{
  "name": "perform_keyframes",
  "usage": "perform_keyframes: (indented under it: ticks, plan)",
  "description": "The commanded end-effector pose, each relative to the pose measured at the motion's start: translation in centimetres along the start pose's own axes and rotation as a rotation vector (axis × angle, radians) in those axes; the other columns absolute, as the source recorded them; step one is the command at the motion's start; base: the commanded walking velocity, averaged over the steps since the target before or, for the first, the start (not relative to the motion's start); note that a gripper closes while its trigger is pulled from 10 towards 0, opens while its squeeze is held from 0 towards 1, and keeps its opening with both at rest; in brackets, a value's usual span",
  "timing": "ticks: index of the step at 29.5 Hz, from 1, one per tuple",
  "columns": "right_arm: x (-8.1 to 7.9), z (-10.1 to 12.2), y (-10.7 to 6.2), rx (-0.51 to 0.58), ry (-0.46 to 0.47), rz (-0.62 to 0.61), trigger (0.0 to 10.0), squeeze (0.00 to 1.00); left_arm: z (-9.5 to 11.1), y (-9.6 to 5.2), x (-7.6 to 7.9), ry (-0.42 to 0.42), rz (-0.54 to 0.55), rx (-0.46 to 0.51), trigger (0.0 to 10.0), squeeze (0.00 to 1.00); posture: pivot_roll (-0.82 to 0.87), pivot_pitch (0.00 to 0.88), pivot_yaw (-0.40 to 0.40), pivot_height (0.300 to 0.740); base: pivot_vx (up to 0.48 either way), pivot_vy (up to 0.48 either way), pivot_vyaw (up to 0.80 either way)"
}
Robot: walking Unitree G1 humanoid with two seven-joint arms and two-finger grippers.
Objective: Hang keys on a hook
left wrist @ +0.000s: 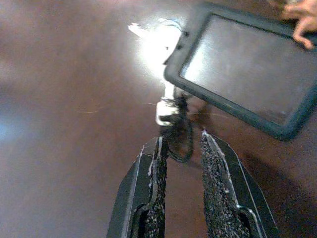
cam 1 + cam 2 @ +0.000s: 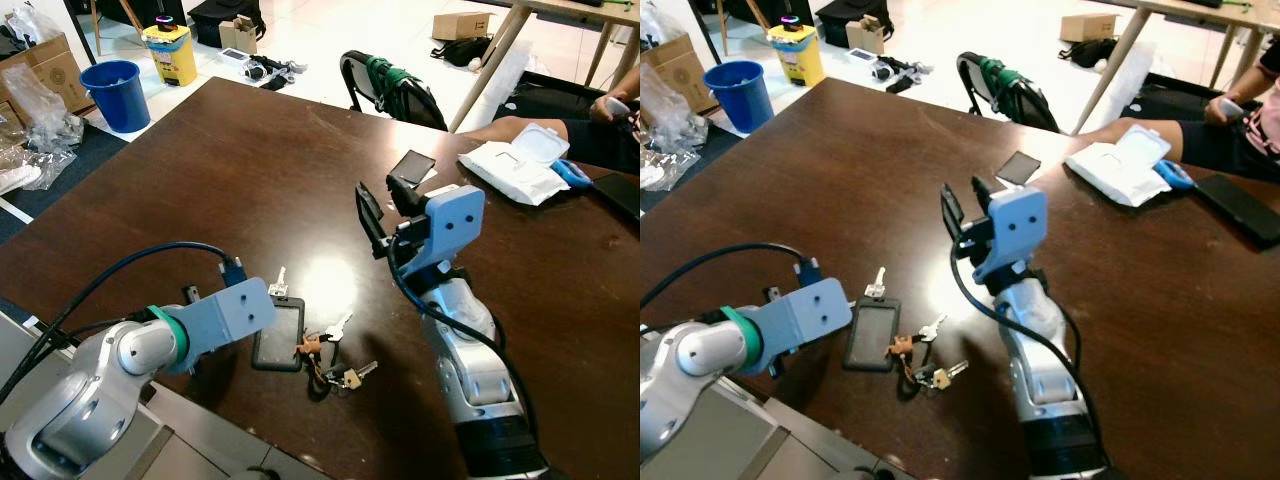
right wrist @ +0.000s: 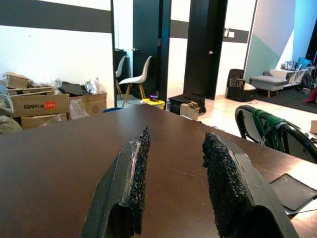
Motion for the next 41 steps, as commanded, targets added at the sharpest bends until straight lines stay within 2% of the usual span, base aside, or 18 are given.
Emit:
perform_keyframes:
  ticks: [1,5,9,13,20,22,25,30,41]
  plan:
    - [-0.1,-0.2,-0.1,-0.006,0.004,0.003,10.0,0.00,0.0,-0.1,0.5,0.018,-0.026,0.005,10.0,0.00,0.12,0.012,0.125,0.740,0.000,0.000,0.00]
    - [-0.1,-0.2,0.0,-0.006,0.004,0.003,10.0,0.00,0.0,0.3,0.7,0.053,-0.013,-0.010,10.0,0.00,0.12,0.013,0.124,0.740,0.000,0.000,0.00]
    - [-0.1,-0.2,-0.1,-0.005,0.003,0.003,10.0,0.00,-0.2,1.6,0.3,0.154,0.067,-0.066,10.0,0.00,0.11,0.015,0.125,0.740,0.000,0.000,0.00]
    - [-0.1,-0.1,-0.1,-0.004,0.004,0.003,10.0,0.00,-0.2,1.8,0.4,0.171,0.068,-0.072,10.0,0.00,0.11,0.016,0.124,0.740,0.000,0.000,0.00]
    - [-0.1,-0.1,-0.1,-0.005,0.005,0.002,10.0,0.00,-0.2,1.6,0.5,0.168,0.048,-0.067,10.0,0.00,0.11,0.018,0.127,0.740,0.000,0.000,0.00]
    - [-0.1,-0.2,-0.1,-0.005,0.006,0.000,10.0,0.00,-0.1,1.2,0.6,0.133,0.017,-0.046,10.0,0.00,0.11,0.017,0.127,0.740,0.000,0.000,0.00]
    - [-0.1,-0.2,-0.1,-0.005,0.006,0.000,10.0,0.00,-0.1,1.2,0.6,0.133,0.017,-0.046,10.0,0.00,0.11,0.017,0.127,0.740,0.000,0.000,0.00]
    - [-0.1,-0.2,-0.1,-0.005,0.007,0.001,10.0,0.00,0.1,0.6,0.8,0.138,-0.053,-0.011,10.0,0.00,0.11,0.013,0.127,0.740,0.000,0.000,0.00]
    - [-0.2,-0.2,-0.1,-0.004,0.006,0.003,10.0,0.00,-0.3,1.6,1.3,0.157,-0.056,-0.039,10.0,0.00,0.11,0.010,0.126,0.740,0.000,0.000,0.00]
Point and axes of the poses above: a point about 5 cm out from each wrist's last joint towards the gripper, its own y axis pointing out of the wrist towards the gripper, its own z axis along the axis of the wrist's last joint, x = y × z, the point moved 1 cm from there along y, pointing out of the wrist towards the gripper, and after that the axes turned 10 degrees about y, right-handed, at the moved point
